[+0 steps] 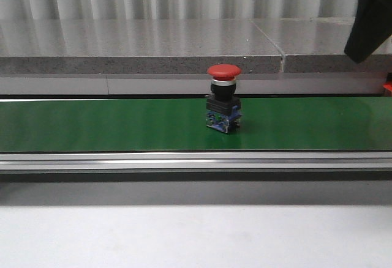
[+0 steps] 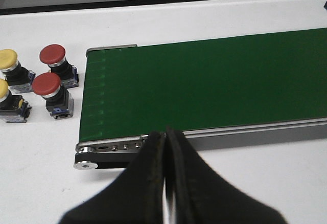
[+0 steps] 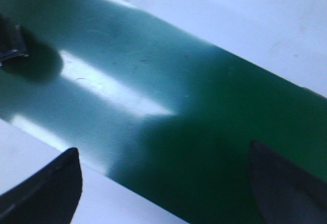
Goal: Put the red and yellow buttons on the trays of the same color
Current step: 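Move the right gripper down onto the red button and grasp it, then lift the red button into the red tray and open the right gripper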
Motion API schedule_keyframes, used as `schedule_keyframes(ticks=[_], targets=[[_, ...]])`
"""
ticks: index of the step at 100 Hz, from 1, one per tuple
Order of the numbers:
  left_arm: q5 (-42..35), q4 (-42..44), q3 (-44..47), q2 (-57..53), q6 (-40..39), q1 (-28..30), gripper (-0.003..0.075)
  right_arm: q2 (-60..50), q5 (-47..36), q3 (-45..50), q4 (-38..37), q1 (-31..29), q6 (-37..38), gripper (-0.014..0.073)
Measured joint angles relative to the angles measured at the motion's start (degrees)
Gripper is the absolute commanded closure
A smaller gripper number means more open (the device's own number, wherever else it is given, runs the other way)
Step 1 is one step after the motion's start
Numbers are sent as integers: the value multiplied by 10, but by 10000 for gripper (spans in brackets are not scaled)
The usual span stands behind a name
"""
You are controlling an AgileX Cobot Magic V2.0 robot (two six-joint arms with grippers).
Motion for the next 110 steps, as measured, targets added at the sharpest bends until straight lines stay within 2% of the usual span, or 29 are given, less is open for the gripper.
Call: schedule_keyframes(ticks=[31, 53, 96, 102, 110], targets=[[0, 0, 0, 0, 0, 0, 741, 39, 13, -1, 0, 81, -9, -52], [0, 0, 0, 0, 0, 0, 741, 91, -19, -4, 0, 132, -11, -52], [0, 0, 0, 0, 0, 0, 741, 190, -20, -142, 12, 156, -12, -48], [0, 0, 0, 0, 0, 0, 741, 206, -4, -151, 12, 156, -12, -15], [0, 0, 0, 0, 0, 0, 741, 224, 20, -159, 12, 156, -12, 109]])
